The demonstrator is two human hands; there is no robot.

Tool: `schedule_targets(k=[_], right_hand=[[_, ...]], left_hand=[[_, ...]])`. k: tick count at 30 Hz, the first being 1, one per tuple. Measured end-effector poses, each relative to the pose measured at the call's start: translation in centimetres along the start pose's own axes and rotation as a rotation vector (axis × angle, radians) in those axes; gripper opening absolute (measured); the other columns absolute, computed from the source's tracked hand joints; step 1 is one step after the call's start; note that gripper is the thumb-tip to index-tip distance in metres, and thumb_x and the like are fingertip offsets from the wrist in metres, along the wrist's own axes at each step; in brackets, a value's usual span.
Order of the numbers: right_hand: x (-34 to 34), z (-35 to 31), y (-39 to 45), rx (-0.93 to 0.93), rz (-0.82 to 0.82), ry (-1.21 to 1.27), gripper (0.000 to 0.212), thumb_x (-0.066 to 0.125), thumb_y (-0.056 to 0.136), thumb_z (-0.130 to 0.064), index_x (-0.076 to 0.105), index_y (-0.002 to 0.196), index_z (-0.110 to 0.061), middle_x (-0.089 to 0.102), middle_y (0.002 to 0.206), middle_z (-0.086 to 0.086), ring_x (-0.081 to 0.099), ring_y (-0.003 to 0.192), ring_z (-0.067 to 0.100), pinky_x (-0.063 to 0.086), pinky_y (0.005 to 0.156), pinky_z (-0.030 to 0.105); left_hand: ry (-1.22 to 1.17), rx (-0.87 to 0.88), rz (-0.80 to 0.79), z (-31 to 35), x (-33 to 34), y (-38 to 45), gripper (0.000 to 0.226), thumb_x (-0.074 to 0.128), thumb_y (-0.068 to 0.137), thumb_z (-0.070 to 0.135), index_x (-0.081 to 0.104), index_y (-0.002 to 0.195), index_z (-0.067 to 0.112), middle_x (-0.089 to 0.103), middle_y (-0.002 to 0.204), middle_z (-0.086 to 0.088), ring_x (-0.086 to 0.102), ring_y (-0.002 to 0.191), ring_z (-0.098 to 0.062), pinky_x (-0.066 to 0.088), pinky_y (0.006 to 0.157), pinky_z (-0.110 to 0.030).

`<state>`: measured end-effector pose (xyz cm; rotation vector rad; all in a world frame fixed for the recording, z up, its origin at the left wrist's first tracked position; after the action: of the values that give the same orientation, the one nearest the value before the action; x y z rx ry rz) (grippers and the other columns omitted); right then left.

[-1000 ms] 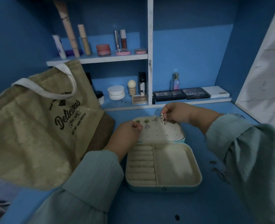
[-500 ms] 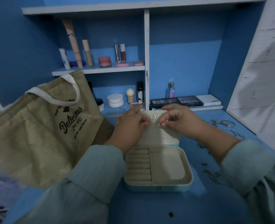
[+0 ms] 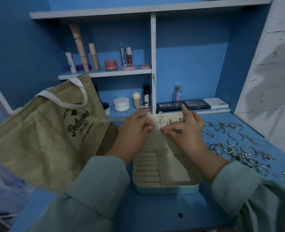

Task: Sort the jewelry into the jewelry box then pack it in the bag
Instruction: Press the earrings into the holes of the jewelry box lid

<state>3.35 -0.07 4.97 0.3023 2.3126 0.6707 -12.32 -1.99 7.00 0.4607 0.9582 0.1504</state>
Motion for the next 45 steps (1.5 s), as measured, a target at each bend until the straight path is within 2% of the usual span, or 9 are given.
schedule_targets(k=[9, 15, 21, 28, 33, 37, 39, 42, 45], right_hand=[[0.4, 0.1, -0.3, 0.046, -0.024, 0.022, 0.022, 0.076, 0.072, -0.023, 0.067, 0.079, -0.042, 0.017, 0.154, -0.004, 0.003, 0.137, 0.024, 0.002, 0.108, 0.019], [0.5, -0.1, -0.6, 0.044, -0.033, 0.028, 0.022, 0.075, 0.074, -0.02, 0.067, 0.077, -0.041, 0.014, 0.155, -0.004, 0.002, 0.137, 0.023, 0.001, 0.108, 0.022], [0.4, -0.3, -1.1, 0.033, -0.007, 0.064, 0.01, 0.073, 0.078, -0.022, 0.073, 0.078, -0.031, 0.016, 0.153, -0.003, 0.005, 0.132, 0.011, -0.006, 0.087, -0.008], [-0.1, -0.9, -1.0, -0.022, 0.066, 0.046, 0.012, 0.076, 0.073, -0.019, 0.067, 0.078, -0.024, 0.034, 0.143, 0.001, 0.021, 0.126, 0.019, 0.01, 0.085, 0.007], [-0.7, -0.8, -0.9, -0.003, 0.103, 0.077, 0.045, 0.08, 0.068, -0.019, 0.048, 0.099, -0.02, 0.04, 0.113, -0.005, 0.032, 0.106, 0.012, 0.027, 0.087, 0.02], [-1.0, -0.8, -1.4, 0.017, 0.054, 0.101, 0.078, 0.08, 0.07, -0.022, 0.036, 0.134, -0.016, 0.036, 0.119, -0.004, 0.031, 0.113, 0.01, 0.027, 0.096, 0.021], [-1.4, -0.9, -1.7, -0.003, 0.038, 0.088, 0.077, 0.08, 0.069, -0.024, 0.038, 0.133, -0.016, 0.035, 0.119, 0.0, 0.034, 0.109, 0.008, 0.032, 0.095, 0.019], [-2.1, -1.0, -2.7, -0.034, 0.031, 0.096, 0.071, 0.082, 0.067, -0.022, 0.043, 0.126, -0.015, 0.026, 0.113, -0.005, 0.035, 0.08, -0.003, 0.03, 0.081, -0.001], [-2.7, -1.0, -3.7, -0.09, 0.045, 0.12, 0.067, 0.084, 0.064, -0.02, 0.047, 0.119, -0.011, 0.024, 0.112, -0.003, 0.04, 0.081, -0.012, 0.03, 0.074, -0.006]], left_hand=[[0.011, 0.004, 0.027, 0.1, -0.2, -0.6, 0.012, 0.056, 0.091, 0.021, 0.068, 0.095, 0.019, 0.044, 0.138, 0.008, 0.034, 0.127, -0.012, 0.017, 0.096, -0.018], [-0.025, -0.018, 0.058, 0.1, -0.3, -1.0, 0.012, 0.058, 0.09, 0.02, 0.068, 0.094, 0.02, 0.046, 0.136, 0.009, 0.034, 0.125, -0.012, 0.019, 0.097, -0.02], [-0.058, -0.005, 0.104, 0.1, -0.6, -1.3, 0.01, 0.06, 0.088, 0.019, 0.07, 0.091, 0.02, 0.051, 0.129, 0.008, 0.039, 0.121, -0.013, 0.023, 0.099, -0.023], [-0.088, -0.012, 0.1, 0.1, -0.7, -1.6, 0.01, 0.06, 0.088, 0.021, 0.069, 0.092, 0.023, 0.05, 0.128, 0.013, 0.029, 0.112, 0.001, 0.021, 0.1, -0.022], [-0.117, -0.007, 0.098, 0.4, -1.2, -1.8, 0.012, 0.059, 0.088, 0.021, 0.064, 0.085, 0.031, 0.051, 0.115, 0.019, 0.043, 0.114, -0.009, 0.032, 0.104, -0.038], [-0.182, -0.037, 0.09, 0.8, -2.1, -2.0, 0.023, 0.056, 0.09, 0.026, 0.054, 0.077, 0.044, 0.054, 0.093, 0.027, 0.051, 0.101, -0.009, 0.041, 0.096, -0.045], [-0.259, -0.127, 0.069, 0.7, -2.4, -2.0, 0.02, 0.056, 0.09, 0.026, 0.056, 0.079, 0.042, 0.056, 0.086, 0.024, 0.054, 0.092, -0.005, 0.045, 0.092, -0.036], [-0.384, -0.247, -0.036, 0.6, -2.2, -1.9, 0.015, 0.057, 0.091, 0.025, 0.06, 0.082, 0.036, 0.058, 0.082, 0.02, 0.053, 0.077, 0.002, 0.042, 0.066, -0.012], [-0.349, -0.257, -0.154, 1.3, -1.7, -1.5, 0.011, 0.059, 0.09, 0.023, 0.063, 0.084, 0.03, 0.058, 0.079, 0.017, 0.049, 0.066, 0.003, 0.037, 0.048, -0.004]])
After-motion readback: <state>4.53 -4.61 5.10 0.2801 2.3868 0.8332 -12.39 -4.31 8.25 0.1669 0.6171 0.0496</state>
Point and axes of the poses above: each hand's wrist, its own y-axis towards the middle knuckle, its own x-axis out of the palm, z = x × y, the point moved 8 cm from there along y, towards the middle knuckle
